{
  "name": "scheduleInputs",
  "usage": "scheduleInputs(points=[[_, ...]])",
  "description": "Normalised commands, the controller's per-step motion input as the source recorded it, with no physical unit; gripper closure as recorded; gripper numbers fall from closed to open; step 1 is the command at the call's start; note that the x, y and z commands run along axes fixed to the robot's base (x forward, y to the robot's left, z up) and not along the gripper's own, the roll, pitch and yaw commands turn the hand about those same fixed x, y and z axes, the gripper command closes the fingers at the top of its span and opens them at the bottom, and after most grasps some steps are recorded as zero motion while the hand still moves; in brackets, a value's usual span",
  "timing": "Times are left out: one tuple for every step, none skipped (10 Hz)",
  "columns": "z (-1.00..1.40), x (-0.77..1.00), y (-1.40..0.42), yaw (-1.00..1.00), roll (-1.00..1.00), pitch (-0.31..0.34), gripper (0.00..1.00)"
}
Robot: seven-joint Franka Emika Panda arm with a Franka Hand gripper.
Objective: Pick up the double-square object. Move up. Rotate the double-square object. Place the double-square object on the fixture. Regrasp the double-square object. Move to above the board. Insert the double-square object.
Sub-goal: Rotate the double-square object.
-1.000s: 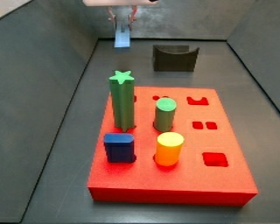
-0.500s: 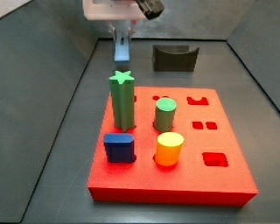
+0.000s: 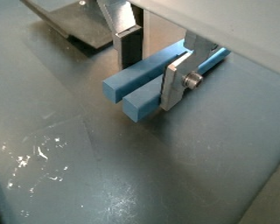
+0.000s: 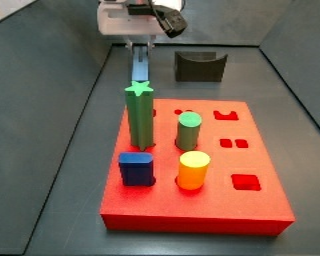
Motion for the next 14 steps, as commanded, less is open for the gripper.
scheduleInputs(points=[[-0.40,0.03,0.02,0.01,-0.17,-0.095,1.00],[-0.31,0.03,0.02,0.01,-0.18,-0.108,1.00],[-0.27,0.03,0.02,0.01,-0.18,-0.113,1.00],[-0.21,0.03,0.02,0.00,-0.19,-0.121,1.00],[0.00,0.00,0.00,0.00,0.00,0.000,0.00],[1.00,0.00,0.00,0.00,0.00,0.000,0.00],[1.00,-0.01,0.00,0.00,0.00,0.017,0.00],[1.00,-0.02,0.00,-0.01,0.01,0.043,0.00],[1.00,-0.01,0.00,-0.01,0.02,0.061,0.00],[1.00,-0.01,0.00,-0.01,0.04,0.086,0.00],[1.00,-0.02,0.00,-0.01,0.07,0.096,0.00],[1.00,-0.02,0.00,0.00,0.09,0.095,0.00],[1.00,-0.03,0.00,0.01,0.10,0.098,0.00],[0.83,-0.03,-0.01,0.02,0.13,0.104,0.00]])
